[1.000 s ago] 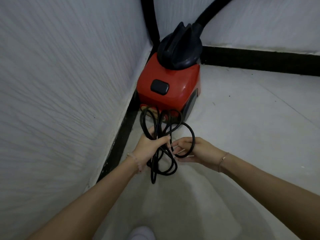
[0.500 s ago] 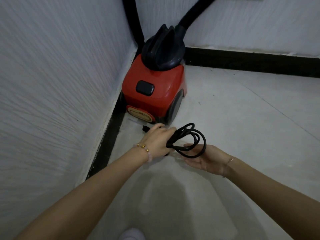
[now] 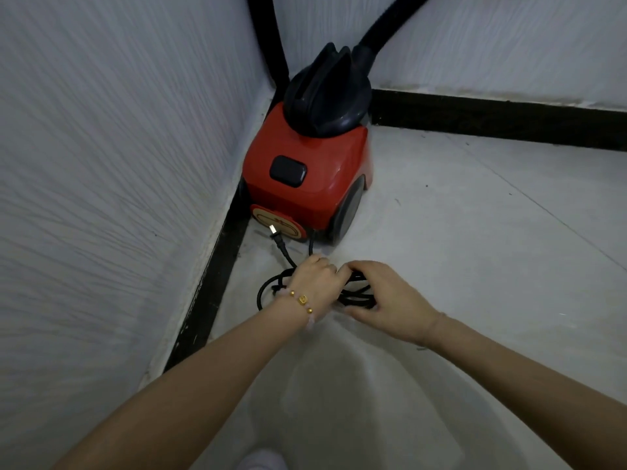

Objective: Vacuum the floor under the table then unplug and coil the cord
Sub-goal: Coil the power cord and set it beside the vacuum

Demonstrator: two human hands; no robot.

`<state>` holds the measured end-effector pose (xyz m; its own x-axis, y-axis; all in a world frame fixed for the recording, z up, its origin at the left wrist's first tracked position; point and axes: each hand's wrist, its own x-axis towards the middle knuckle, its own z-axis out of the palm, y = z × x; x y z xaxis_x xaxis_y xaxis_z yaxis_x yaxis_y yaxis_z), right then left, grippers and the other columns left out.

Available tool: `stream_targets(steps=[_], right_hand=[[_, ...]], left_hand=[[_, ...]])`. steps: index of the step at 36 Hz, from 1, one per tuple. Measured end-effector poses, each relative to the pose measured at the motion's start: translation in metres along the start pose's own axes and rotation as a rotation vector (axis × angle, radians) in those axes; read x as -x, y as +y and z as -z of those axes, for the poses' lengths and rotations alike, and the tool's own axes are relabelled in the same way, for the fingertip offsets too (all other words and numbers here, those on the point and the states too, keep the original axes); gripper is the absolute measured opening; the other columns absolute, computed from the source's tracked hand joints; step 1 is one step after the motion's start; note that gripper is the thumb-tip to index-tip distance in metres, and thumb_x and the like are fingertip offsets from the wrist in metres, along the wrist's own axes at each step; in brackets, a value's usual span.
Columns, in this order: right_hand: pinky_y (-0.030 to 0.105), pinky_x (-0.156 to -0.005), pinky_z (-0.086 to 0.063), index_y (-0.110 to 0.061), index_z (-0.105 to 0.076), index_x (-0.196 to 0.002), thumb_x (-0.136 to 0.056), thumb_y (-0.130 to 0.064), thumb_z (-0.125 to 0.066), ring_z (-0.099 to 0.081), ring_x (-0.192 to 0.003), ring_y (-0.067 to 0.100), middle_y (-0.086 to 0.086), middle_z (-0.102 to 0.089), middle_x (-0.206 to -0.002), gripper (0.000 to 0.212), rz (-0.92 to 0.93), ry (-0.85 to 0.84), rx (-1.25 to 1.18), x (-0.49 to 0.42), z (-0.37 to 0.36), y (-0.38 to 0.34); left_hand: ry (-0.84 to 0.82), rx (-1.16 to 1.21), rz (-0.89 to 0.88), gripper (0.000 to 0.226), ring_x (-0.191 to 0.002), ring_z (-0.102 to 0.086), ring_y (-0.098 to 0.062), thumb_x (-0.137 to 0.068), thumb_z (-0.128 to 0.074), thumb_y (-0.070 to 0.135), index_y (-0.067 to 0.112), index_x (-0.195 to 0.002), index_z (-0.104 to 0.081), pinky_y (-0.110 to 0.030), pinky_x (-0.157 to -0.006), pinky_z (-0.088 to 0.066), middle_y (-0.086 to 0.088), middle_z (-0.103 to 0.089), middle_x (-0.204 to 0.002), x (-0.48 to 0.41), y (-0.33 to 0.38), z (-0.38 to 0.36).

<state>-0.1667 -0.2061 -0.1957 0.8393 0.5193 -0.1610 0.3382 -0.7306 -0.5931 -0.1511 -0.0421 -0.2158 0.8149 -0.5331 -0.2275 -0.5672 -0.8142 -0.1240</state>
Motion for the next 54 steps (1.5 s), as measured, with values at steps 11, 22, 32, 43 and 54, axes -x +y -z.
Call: stream_targets(steps=[11, 22, 32, 43, 54], right_hand=[[0.031, -0.050, -0.044, -0.011, -0.065, -0.086, -0.071, -0.043, -0.065, -0.059, -0.065, 0.025, 0.005, -0.062, -0.077, 0.034, 0.084, 0.288, 0.627, -0.027, -0.055, 0.001], [0.035, -0.056, -0.044, -0.008, -0.063, -0.101, -0.081, -0.014, -0.054, -0.056, -0.067, 0.025, 0.006, -0.060, -0.081, 0.022, 0.143, 0.408, 0.760, -0.039, -0.072, 0.002], [0.052, -0.092, -0.050, -0.007, -0.047, -0.138, -0.074, -0.063, -0.048, -0.061, -0.109, 0.033, 0.012, -0.061, -0.125, 0.085, 0.086, 0.222, 0.611, -0.023, -0.064, 0.005], [0.049, -0.090, -0.053, -0.006, -0.054, -0.128, -0.058, -0.041, -0.086, -0.065, -0.100, 0.035, 0.014, -0.066, -0.113, 0.085, 0.176, 0.288, 0.581, -0.022, -0.073, 0.001], [0.045, -0.083, -0.052, -0.007, -0.064, -0.122, -0.064, -0.042, -0.079, -0.063, -0.102, 0.027, 0.010, -0.068, -0.112, 0.070, 0.250, 0.406, 0.723, -0.035, -0.075, 0.007]], left_hand=[[0.255, 0.101, -0.061, 0.036, -0.091, -0.066, -0.023, -0.052, -0.071, 0.010, 0.007, -0.087, -0.063, -0.038, -0.115, -0.029, -0.007, -0.068, -0.082, 0.030, -0.025, -0.028], [0.225, -0.131, -0.178, 0.050, -0.121, -0.059, -0.016, -0.080, -0.036, 0.018, 0.010, -0.123, -0.059, -0.053, -0.111, -0.020, -0.002, -0.069, -0.118, 0.050, -0.063, -0.036], [0.296, -0.170, -0.163, 0.049, -0.114, -0.063, -0.014, -0.079, -0.044, 0.008, 0.013, -0.128, -0.044, -0.040, -0.102, -0.032, -0.001, -0.068, -0.119, 0.038, -0.072, -0.052], [0.325, -0.020, 0.001, 0.056, -0.136, -0.037, -0.024, -0.081, -0.051, 0.013, 0.004, -0.136, -0.046, -0.037, -0.115, -0.017, -0.011, -0.050, -0.142, 0.066, -0.065, -0.069], [0.209, -0.008, 0.102, 0.051, -0.113, -0.064, -0.025, -0.080, -0.036, 0.010, 0.000, -0.125, -0.059, -0.037, -0.102, -0.044, -0.015, -0.061, -0.130, 0.081, -0.058, -0.078]])
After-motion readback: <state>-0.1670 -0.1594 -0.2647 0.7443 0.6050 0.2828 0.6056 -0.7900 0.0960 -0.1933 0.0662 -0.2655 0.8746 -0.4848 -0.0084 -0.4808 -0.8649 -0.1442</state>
